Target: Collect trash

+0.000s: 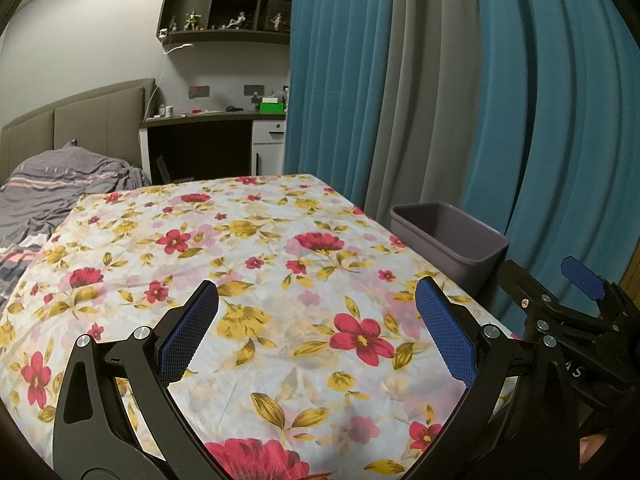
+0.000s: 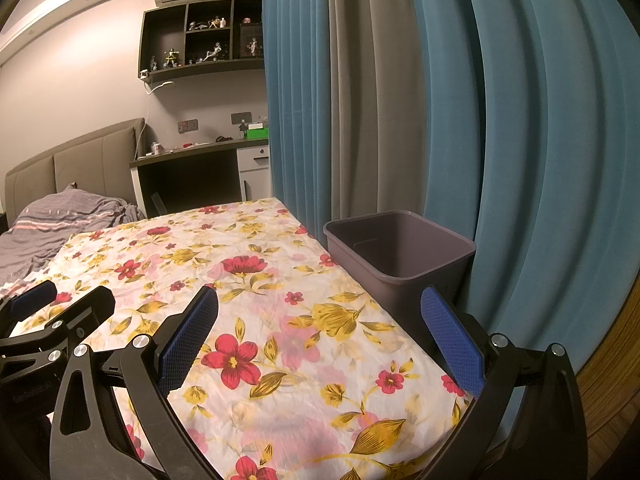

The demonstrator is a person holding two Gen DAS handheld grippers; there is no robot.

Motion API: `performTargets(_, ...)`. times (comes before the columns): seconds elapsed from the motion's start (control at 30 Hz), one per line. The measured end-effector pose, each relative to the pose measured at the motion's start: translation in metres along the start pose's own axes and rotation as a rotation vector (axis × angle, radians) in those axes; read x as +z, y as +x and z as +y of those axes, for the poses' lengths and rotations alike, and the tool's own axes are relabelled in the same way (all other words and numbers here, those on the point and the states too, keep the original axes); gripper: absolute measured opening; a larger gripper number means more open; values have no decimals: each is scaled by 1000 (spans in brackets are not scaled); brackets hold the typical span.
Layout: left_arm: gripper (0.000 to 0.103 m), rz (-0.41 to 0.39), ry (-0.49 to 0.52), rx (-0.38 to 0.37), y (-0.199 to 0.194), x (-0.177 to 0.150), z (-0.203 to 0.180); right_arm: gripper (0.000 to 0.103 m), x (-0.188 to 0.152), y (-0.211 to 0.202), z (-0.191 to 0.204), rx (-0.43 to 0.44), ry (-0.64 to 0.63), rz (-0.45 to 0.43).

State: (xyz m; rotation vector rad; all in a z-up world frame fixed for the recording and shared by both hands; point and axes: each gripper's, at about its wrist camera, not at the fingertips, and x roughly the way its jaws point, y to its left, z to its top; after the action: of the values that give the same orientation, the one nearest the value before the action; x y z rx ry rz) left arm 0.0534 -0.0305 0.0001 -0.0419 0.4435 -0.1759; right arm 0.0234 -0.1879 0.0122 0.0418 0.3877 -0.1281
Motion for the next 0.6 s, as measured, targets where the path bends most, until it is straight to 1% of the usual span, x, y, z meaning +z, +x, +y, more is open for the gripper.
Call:
performTargets(0.07,97,0,1,-1,-1,1,2,97,1,0,0,1,1,0)
performTargets(0.23,97,-3,9,-1,1,-2,-8,97,1,0,0,1,2,0)
performTargets(0.37,97,-8,8,-1,1,-2,-10,97,1,0,0,0,3,2)
performTargets(0.47,88,-21,4,-1,-2,0,-6,97,2,0,-1,1,4,4)
performTargets(0.6,81,-38,11,-21,-9,3,-7,97,1,0,-1,2,5,3)
